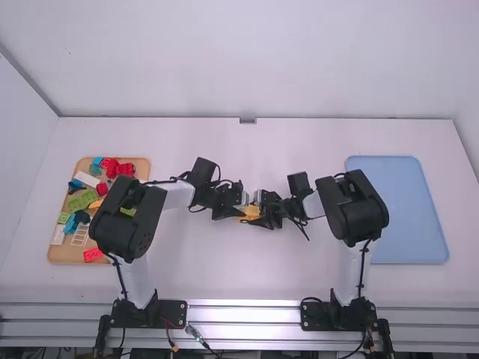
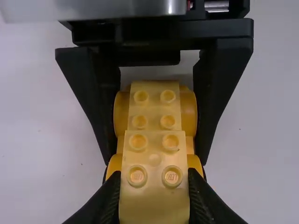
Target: Assemble lego blocks to make yellow taxi
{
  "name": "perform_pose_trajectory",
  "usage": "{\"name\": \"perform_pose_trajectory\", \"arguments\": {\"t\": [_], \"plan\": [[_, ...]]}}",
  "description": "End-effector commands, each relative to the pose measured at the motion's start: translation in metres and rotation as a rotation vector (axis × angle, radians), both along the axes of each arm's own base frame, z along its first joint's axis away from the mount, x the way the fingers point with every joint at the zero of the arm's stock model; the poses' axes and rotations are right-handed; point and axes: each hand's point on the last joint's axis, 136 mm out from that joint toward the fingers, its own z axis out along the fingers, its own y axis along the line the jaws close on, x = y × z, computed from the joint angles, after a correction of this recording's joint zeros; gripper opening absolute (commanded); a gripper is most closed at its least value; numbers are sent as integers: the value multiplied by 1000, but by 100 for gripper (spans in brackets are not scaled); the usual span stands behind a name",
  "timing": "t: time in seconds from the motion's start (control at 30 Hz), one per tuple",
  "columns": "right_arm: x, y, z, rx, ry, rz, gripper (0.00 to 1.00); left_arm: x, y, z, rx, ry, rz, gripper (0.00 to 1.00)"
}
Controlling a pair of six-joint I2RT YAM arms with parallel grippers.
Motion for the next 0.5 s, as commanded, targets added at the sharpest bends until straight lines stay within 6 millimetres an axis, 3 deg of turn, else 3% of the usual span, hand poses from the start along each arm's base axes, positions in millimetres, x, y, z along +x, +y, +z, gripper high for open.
{"name": "perform_pose_trajectory", "arguments": {"t": [0.0,0.03,0.07,0.1,0.2,0.23,0.33,0.47], "plan": [[-3,-2,-9,-25,17,-9,43,-16,-8,0,-32,24,-50,12],[-3,-2,-9,-23,17,-8,43,-16,-8,0,-32,25,-50,27],[-3,-2,-9,-23,17,-7,43,-16,-8,0,-31,25,-50,49],[-3,-2,-9,-23,17,-8,43,-17,-8,0,-31,25,-50,53],[-3,-1,-9,-23,17,-7,46,-16,-8,0,-33,20,-50,83],[-3,-1,-9,-23,17,-7,46,-14,-9,1,-37,12,-50,88],[-3,-1,-9,-23,17,-6,46,-11,-11,9,-85,2,-61,88],[-3,-2,-9,-23,18,-7,46,-5,-9,29,-152,-1,-62,83]]}}
